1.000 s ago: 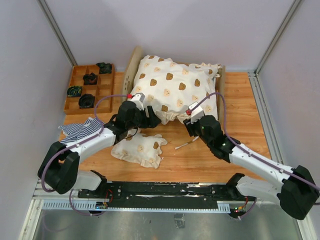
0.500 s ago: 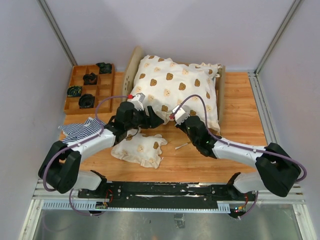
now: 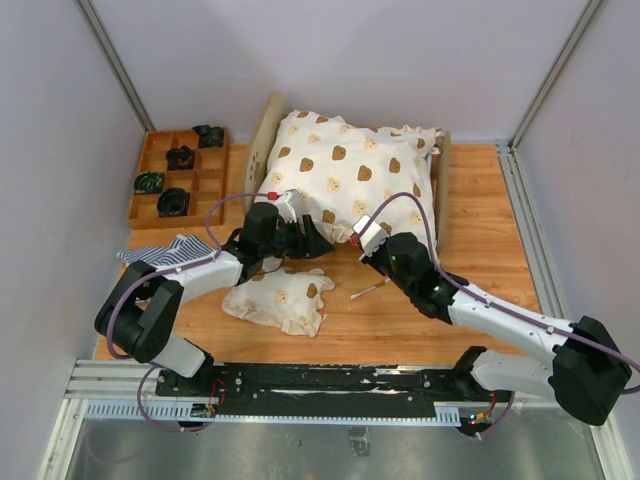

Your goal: Set up the pet bed

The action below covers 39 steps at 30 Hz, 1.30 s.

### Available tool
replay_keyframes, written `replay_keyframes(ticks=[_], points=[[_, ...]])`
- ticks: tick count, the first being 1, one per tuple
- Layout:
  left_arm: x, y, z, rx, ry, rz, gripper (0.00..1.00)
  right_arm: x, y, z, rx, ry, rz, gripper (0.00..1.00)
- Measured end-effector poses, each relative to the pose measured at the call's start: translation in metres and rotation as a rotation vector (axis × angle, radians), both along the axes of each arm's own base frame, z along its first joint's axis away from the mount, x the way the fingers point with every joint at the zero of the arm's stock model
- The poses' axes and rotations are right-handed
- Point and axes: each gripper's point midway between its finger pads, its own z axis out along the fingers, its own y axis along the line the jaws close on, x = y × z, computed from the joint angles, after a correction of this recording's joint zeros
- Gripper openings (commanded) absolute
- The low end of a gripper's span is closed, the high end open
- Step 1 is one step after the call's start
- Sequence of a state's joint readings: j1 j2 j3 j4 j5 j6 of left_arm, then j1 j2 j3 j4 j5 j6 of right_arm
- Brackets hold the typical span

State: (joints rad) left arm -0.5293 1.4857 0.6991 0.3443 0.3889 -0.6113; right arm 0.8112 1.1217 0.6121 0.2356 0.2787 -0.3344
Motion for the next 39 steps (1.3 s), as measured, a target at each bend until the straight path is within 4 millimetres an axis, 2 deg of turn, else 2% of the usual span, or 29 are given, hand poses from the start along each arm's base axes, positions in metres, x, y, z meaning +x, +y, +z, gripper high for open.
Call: replay_keyframes(ticks=[4,7,11,16,19,20,23,24,29,32,36,39], points=[[-0.001,-0.01,0.007,-0.01,-0.022,-0.025,0.71,-0.011,0.001,-0.02,-0.02,0.092,0.054,0.0],[-0.006,-0.022,0.013,-0.017,-0.041,-0.054,0.76,-0.016,0.002,-0.026,-0.023,0.138,0.078,0.0],[-0.006,-0.03,0.011,-0.004,-0.054,-0.054,0.77,-0.02,0.003,-0.023,0.015,0.165,0.091,0.0],[0.005,-0.032,0.003,0.022,-0.051,-0.02,0.76,-0.022,0.002,-0.014,0.069,0.165,0.091,0.0],[0.008,-0.035,-0.001,0.035,-0.053,-0.005,0.65,-0.022,0.002,-0.013,0.082,0.169,0.088,0.0],[0.009,-0.037,-0.002,0.039,-0.055,-0.001,0.54,-0.022,0.002,-0.013,0.085,0.171,0.086,0.0],[0.014,-0.038,-0.002,0.046,-0.062,0.017,0.13,-0.022,0.001,-0.014,0.09,0.175,0.079,0.0],[0.016,-0.037,-0.003,0.054,-0.071,0.023,0.03,-0.021,0.001,-0.015,0.089,0.178,0.077,0.0],[0.021,-0.024,-0.001,0.122,-0.108,0.064,0.0,-0.015,-0.015,-0.019,0.081,0.197,0.026,0.0],[0.018,-0.021,0.016,0.129,-0.142,0.055,0.0,-0.012,-0.026,-0.017,0.102,0.21,-0.002,0.0],[0.015,-0.021,0.034,0.125,-0.182,0.027,0.0,-0.015,-0.027,-0.004,0.158,0.197,0.015,0.0],[0.012,-0.021,0.034,0.153,-0.175,-0.014,0.01,-0.017,-0.025,-0.005,0.159,0.211,0.029,0.0]])
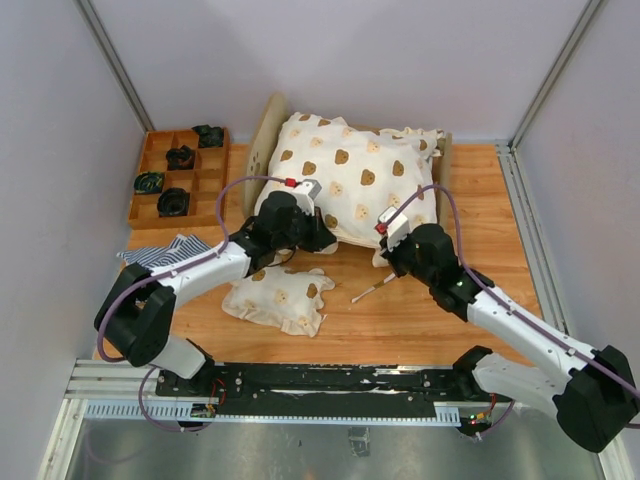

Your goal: Set up the pet bed

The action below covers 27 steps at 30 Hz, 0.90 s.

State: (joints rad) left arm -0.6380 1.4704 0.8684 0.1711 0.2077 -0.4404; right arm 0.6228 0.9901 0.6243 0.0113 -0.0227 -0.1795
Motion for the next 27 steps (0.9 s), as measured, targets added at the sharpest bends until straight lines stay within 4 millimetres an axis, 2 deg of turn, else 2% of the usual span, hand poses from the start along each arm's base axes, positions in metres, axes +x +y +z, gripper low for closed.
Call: replay_keyframes(ticks=[1,2,3,4,6,9,11,14,19,23,24,27], points=[[-0.001,0.0,-0.001,0.013,0.007,-0.013,0.08,-0.001,0.0,-0.004,-0.007,0.013,0.002,0.02],[-0.002,0.0,-0.003,0.026,0.016,-0.024,0.21,-0.002,-0.001,-0.008,-0.016,0.029,0.003,0.07],[-0.003,0.0,-0.005,0.037,0.022,-0.032,0.37,-0.003,-0.001,-0.012,-0.023,0.046,0.004,0.16],[-0.005,0.002,-0.008,0.05,0.031,-0.037,0.46,-0.005,-0.001,-0.016,-0.029,0.067,0.003,0.27],[-0.008,0.008,-0.016,0.078,0.056,-0.023,0.57,-0.009,-0.005,-0.023,-0.043,0.12,-0.01,0.43],[-0.011,0.023,-0.026,0.119,0.08,0.015,0.68,-0.017,-0.009,-0.025,-0.043,0.189,-0.036,0.47],[-0.012,0.033,-0.023,0.14,0.078,0.046,0.72,-0.019,-0.008,-0.017,-0.016,0.207,-0.055,0.46],[-0.01,0.044,-0.009,0.155,0.041,0.096,0.76,-0.019,-0.006,0.004,0.05,0.203,-0.089,0.45],[0.006,0.065,0.034,0.158,-0.056,0.199,0.77,-0.01,-0.013,0.053,0.162,0.131,-0.196,0.47],[0.029,0.093,0.064,0.179,-0.115,0.304,0.82,0.004,-0.043,0.087,0.146,0.035,-0.365,0.62],[0.034,0.101,0.07,0.19,-0.126,0.332,0.83,0.008,-0.055,0.097,0.126,0.0,-0.428,0.63],[0.043,0.12,0.081,0.211,-0.139,0.394,0.86,0.018,-0.082,0.107,0.078,-0.042,-0.552,0.64]])
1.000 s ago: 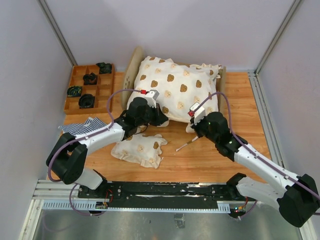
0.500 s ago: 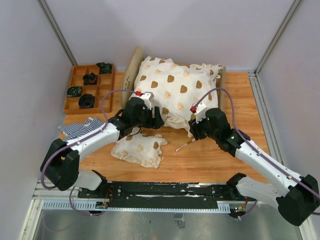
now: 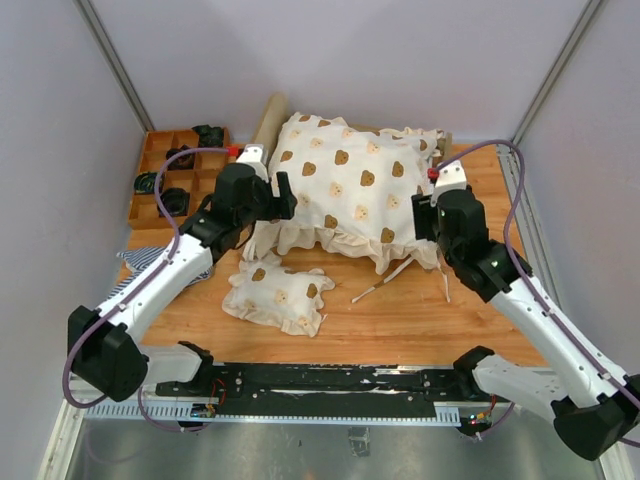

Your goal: Set up the pet bed

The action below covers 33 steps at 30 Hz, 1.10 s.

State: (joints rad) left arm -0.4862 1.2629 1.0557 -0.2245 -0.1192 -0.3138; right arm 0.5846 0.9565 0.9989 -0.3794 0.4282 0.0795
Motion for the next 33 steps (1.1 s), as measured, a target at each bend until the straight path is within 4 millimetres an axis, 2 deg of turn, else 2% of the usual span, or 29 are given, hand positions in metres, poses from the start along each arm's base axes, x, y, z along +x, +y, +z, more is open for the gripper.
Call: replay_keyframes(ticks=[3,5,10,12,14,19,23,27,29,31,33], points=[[0.005,0.015,0.007,0.018,0.005,0.044,0.86,0.016,-0.03,-0.004,-0.042,0.027,-0.128,0.62],[0.009,0.027,0.015,0.032,0.005,0.078,0.87,0.026,-0.042,-0.017,-0.066,0.075,-0.175,0.59],[0.016,0.061,0.027,0.062,-0.001,0.172,0.87,0.039,-0.059,-0.059,-0.098,0.227,-0.203,0.43],[0.013,0.072,0.028,0.077,0.003,0.197,0.86,0.041,-0.063,-0.068,-0.092,0.257,-0.208,0.35],[0.011,0.078,0.028,0.085,0.007,0.21,0.85,0.043,-0.069,-0.074,-0.084,0.277,-0.219,0.32],[0.006,0.076,0.025,0.086,0.013,0.167,0.85,0.058,-0.08,-0.092,-0.053,0.3,-0.227,0.18],[-0.012,0.072,0.007,0.084,0.04,0.106,0.82,0.078,-0.09,-0.098,-0.037,0.287,-0.228,0.09],[-0.026,0.062,-0.008,0.055,0.069,0.039,0.78,0.083,-0.111,-0.134,-0.074,0.391,-0.252,0.03],[-0.032,0.057,-0.016,0.036,0.088,0.012,0.77,0.086,-0.119,-0.147,-0.09,0.436,-0.258,0.02],[-0.037,0.053,-0.024,0.02,0.104,-0.012,0.76,0.094,-0.126,-0.151,-0.093,0.454,-0.266,0.02],[-0.041,0.052,-0.032,0.013,0.118,-0.025,0.76,0.107,-0.132,-0.146,-0.087,0.443,-0.274,0.12]])
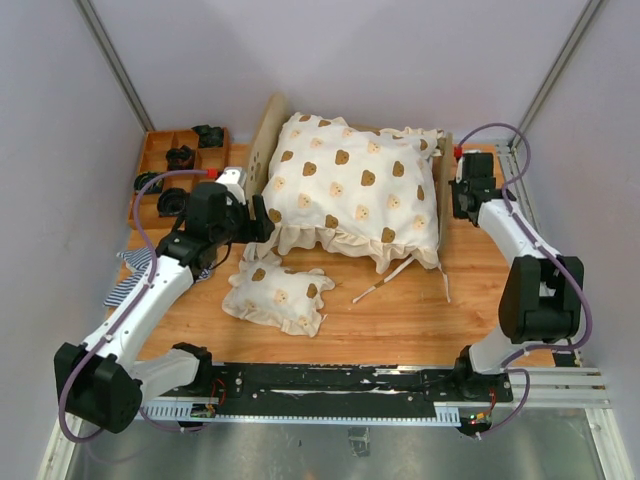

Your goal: Set up the pet bed

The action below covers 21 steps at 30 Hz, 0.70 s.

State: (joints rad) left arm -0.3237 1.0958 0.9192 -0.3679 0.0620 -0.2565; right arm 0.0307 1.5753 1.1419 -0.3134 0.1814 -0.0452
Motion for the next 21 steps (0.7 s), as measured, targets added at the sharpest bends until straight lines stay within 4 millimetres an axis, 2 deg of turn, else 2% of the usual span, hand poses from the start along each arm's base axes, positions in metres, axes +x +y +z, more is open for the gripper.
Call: replay_keyframes(ticks=[3,6,8,11,13,17,21], points=[[-0.001,0.001,-0.006,0.001,0.012,0.01,0.8,0.011,-0.005,0.017,0.013,-0.031,-0.023,0.27],[0.001,0.004,-0.005,-0.007,0.002,0.04,0.84,0.016,0.0,0.041,0.069,-0.079,-0.039,0.35],[0.003,0.004,0.0,-0.023,-0.018,0.049,0.86,0.01,0.01,0.054,0.132,-0.105,-0.031,0.42],[0.004,0.002,0.008,-0.04,-0.046,0.044,0.88,-0.006,0.027,0.076,0.238,-0.17,-0.019,0.45],[0.005,0.001,0.011,-0.045,-0.056,0.041,0.88,-0.02,0.037,0.085,0.286,-0.197,-0.009,0.45],[0.004,-0.004,0.014,-0.066,-0.062,0.02,0.88,-0.044,0.059,0.08,0.346,-0.201,0.007,0.45],[0.0,-0.01,0.018,-0.097,-0.071,-0.008,0.88,-0.059,0.071,0.053,0.387,-0.14,0.001,0.4]])
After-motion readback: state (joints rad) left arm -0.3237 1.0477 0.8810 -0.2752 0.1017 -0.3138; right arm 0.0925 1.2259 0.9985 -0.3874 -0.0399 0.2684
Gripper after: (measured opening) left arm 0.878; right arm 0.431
